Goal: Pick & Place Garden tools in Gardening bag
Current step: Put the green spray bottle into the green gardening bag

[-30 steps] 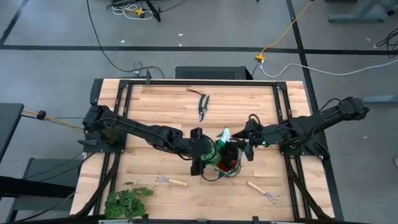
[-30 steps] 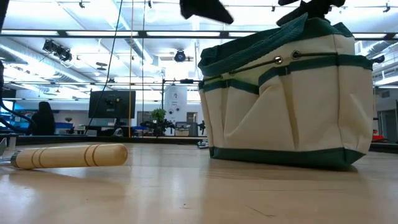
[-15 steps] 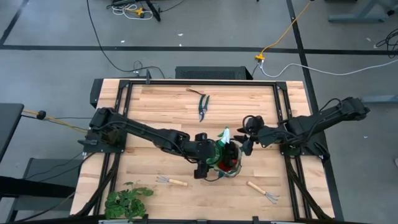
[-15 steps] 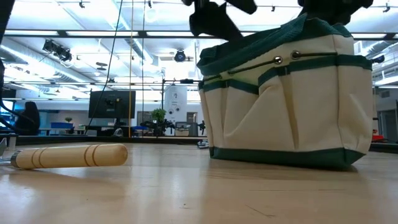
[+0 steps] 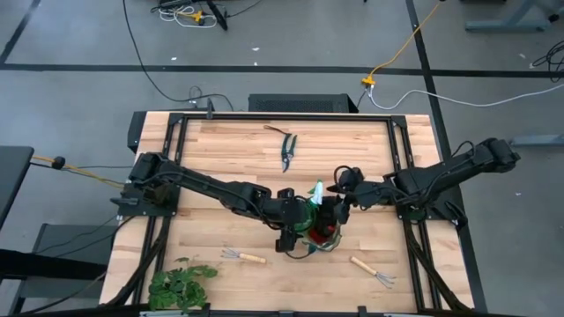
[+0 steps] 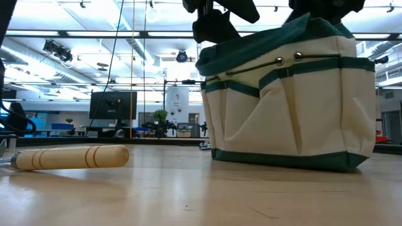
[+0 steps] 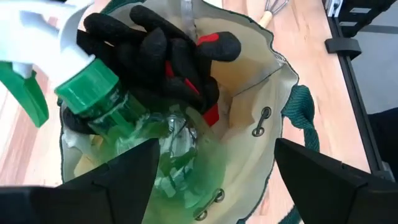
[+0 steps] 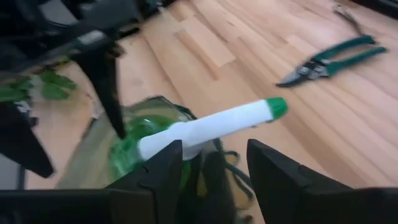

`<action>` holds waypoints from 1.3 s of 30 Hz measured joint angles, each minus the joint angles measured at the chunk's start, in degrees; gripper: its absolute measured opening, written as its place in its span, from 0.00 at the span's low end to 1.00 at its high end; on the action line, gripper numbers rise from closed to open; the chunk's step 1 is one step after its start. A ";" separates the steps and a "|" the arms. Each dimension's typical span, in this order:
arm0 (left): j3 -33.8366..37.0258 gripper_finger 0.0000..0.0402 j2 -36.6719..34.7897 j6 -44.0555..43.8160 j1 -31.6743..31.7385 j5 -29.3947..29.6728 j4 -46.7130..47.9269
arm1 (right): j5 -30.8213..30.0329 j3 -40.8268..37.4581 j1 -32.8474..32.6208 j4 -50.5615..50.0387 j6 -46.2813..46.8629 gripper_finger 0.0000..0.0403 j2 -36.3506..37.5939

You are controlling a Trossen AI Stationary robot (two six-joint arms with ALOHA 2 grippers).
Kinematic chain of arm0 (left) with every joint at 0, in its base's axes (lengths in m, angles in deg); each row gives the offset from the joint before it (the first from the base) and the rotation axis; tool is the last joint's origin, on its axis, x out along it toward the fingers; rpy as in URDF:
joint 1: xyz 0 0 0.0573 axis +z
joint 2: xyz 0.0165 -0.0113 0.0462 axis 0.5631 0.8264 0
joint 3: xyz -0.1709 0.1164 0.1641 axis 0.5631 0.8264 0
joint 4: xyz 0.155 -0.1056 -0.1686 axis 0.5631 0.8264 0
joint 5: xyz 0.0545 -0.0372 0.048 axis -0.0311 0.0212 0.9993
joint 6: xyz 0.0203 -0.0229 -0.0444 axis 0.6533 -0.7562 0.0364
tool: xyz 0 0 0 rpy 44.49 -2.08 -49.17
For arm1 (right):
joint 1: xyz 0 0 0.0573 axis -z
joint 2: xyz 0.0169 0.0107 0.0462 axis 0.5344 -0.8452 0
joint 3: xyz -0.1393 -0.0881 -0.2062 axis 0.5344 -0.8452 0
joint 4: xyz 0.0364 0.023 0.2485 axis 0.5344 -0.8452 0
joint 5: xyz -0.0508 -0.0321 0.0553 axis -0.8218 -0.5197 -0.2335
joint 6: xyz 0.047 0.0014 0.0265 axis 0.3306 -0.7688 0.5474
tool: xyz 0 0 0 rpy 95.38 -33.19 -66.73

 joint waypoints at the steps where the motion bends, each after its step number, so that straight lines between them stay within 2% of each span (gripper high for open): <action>1: 0.00 0.82 0.00 0.00 0.00 -0.25 0.00 | 0.67 0.00 0.01 1.34 -0.40 0.45 -0.49; 9: 0.00 0.82 0.00 -0.44 0.00 -1.70 0.43 | 4.18 0.00 0.02 6.48 -1.49 0.45 -3.65; 16: 0.00 0.82 -0.11 -0.37 0.00 -2.67 0.46 | 4.49 0.00 -0.01 8.70 -3.53 0.45 -2.56; 21: 0.00 0.82 -0.28 -0.72 0.00 -6.14 0.38 | 0.56 0.00 0.23 2.91 -3.36 0.45 -0.31; 25: 0.00 0.82 -0.28 -0.79 0.00 -6.42 0.40 | 0.29 0.00 0.63 -2.02 0.78 0.45 -0.32; 27: 0.00 0.82 -0.28 -0.82 0.00 -6.15 0.35 | 0.40 0.00 0.63 -1.99 1.23 0.45 -1.10; 31: 0.00 0.82 -0.28 -0.88 0.00 -6.02 0.27 | -3.11 -0.02 1.20 -1.87 1.25 0.45 -1.88; 39: 0.00 0.82 -0.28 -0.91 0.00 -6.11 0.09 | -1.79 -0.02 4.40 -1.43 1.01 0.45 -5.02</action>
